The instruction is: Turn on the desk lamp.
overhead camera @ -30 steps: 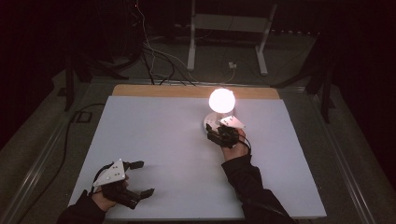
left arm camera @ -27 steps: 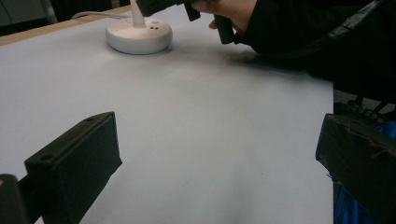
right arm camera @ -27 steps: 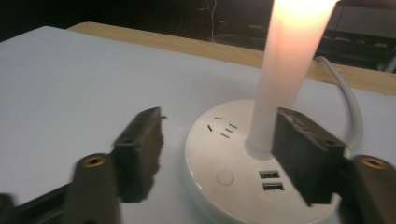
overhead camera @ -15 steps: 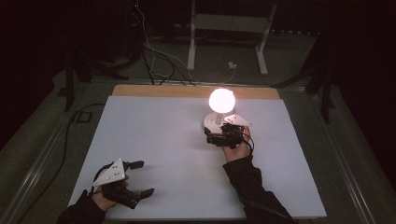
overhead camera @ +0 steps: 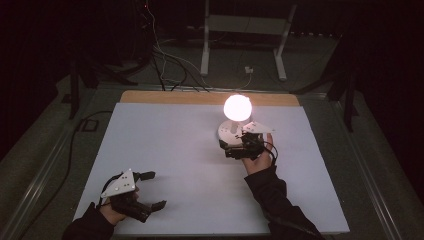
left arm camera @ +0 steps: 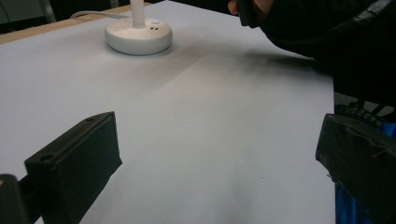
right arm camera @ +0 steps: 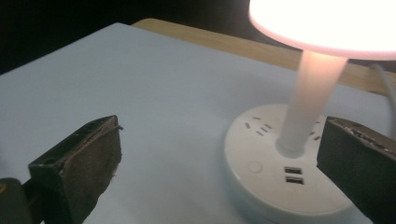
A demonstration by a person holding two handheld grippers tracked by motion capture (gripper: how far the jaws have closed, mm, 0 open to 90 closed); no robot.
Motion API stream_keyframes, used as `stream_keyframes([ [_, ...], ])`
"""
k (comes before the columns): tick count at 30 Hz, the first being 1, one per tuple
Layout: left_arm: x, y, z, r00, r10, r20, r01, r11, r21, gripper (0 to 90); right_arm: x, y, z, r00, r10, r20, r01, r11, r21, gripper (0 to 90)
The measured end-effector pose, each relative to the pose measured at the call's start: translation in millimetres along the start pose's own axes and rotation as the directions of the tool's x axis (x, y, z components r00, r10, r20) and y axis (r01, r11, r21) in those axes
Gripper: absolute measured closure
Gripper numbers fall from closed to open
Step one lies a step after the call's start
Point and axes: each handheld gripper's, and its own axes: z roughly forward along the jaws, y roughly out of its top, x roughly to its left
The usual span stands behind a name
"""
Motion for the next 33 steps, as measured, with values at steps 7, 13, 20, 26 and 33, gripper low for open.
stream_keyframes([
  [7, -1.0, -0.6, -0.9, 1.0, 0.004, -0.001, -0.004, 1.0, 0.001, 0.3, -4.1, -1.8, -14.0, 0.9956, -0.031, -0.088, 0.032, 0.999, 0.01, 0.0],
  [13, -0.1, -0.7, -0.7, 1.0, -0.001, -0.003, 0.001, 1.0, 0.0, 0.3, -7.4, -10.2, -33.8, 0.9925, -0.052, -0.111, 0.057, 0.998, 0.034, 0.0],
  [20, -0.8, -0.9, 0.3, 1.0, 0.001, -0.004, -0.001, 1.0, 0.008, 0.3, -13.4, -28.8, -58.6, 0.9912, -0.068, -0.114, 0.073, 0.997, 0.039, 0.0],
  [26, -0.7, -0.8, 0.4, 1.0, 0.0, -0.004, 0.0, 1.0, 0.008, 0.3, -13.5, -48.3, -77.6, 0.9902, -0.106, -0.091, 0.112, 0.992, 0.063, 0.0],
  [33, -0.6, -1.0, 0.1, 1.0, 0.0, -0.005, 0.0, 1.0, 0.009, 0.3, -20.1, -65.9, -98.4, 0.9936, -0.089, -0.071, 0.093, 0.993, 0.07, 0.0],
])
